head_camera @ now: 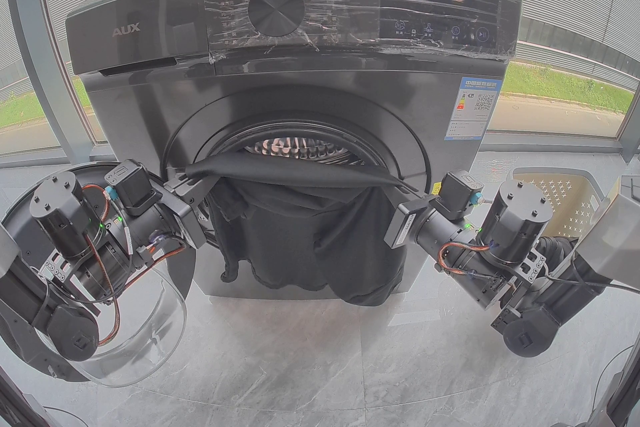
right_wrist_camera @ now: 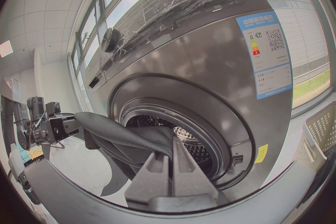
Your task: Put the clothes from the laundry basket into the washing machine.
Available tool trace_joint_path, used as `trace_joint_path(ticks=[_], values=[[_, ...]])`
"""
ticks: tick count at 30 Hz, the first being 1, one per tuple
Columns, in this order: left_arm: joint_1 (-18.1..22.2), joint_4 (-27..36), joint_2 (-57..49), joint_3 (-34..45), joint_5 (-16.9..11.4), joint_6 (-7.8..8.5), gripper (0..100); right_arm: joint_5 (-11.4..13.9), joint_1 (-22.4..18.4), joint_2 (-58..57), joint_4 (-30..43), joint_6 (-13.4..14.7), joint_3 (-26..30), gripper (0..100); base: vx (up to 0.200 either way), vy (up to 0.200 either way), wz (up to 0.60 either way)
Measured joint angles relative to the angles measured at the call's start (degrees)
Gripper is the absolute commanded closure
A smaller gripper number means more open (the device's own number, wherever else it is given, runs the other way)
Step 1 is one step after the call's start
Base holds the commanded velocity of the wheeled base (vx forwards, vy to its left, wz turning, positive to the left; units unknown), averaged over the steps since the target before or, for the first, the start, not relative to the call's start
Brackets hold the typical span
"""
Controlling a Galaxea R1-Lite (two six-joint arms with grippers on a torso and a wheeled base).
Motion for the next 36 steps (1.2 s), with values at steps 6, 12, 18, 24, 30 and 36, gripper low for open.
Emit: trace_joint_path(ticks=[6,12,18,24,30,36], values=[[0.0,-0.07,-0.34,-0.38,0.0,0.0,100,0.05,-0.16,0.8,0.13,0.0,1.21,100,0.0,0.0,0.0],[-0.04,-0.07,-0.48,-0.48,0.0,0.0,100,-0.02,-0.68,1.12,0.09,0.0,1.18,100,0.0,0.0,0.0],[0.02,-0.07,-0.5,-0.48,0.0,0.0,100,-0.02,-1.51,1.1,0.16,-0.02,0.46,100,0.0,0.0,0.0],[0.1,-0.1,-0.5,-0.38,0.0,0.0,100,0.0,-2.21,0.72,0.24,-0.02,0.16,100,0.0,0.0,0.0],[0.13,-0.1,-0.5,-0.39,0.02,0.0,100,-0.02,-2.41,-0.48,0.62,-0.1,-0.5,100,0.0,0.0,0.0],[0.11,-0.16,-0.5,-0.33,0.02,0.0,100,0.07,-2.26,-1.35,0.44,-0.16,-0.61,100,0.0,0.0,0.0]])
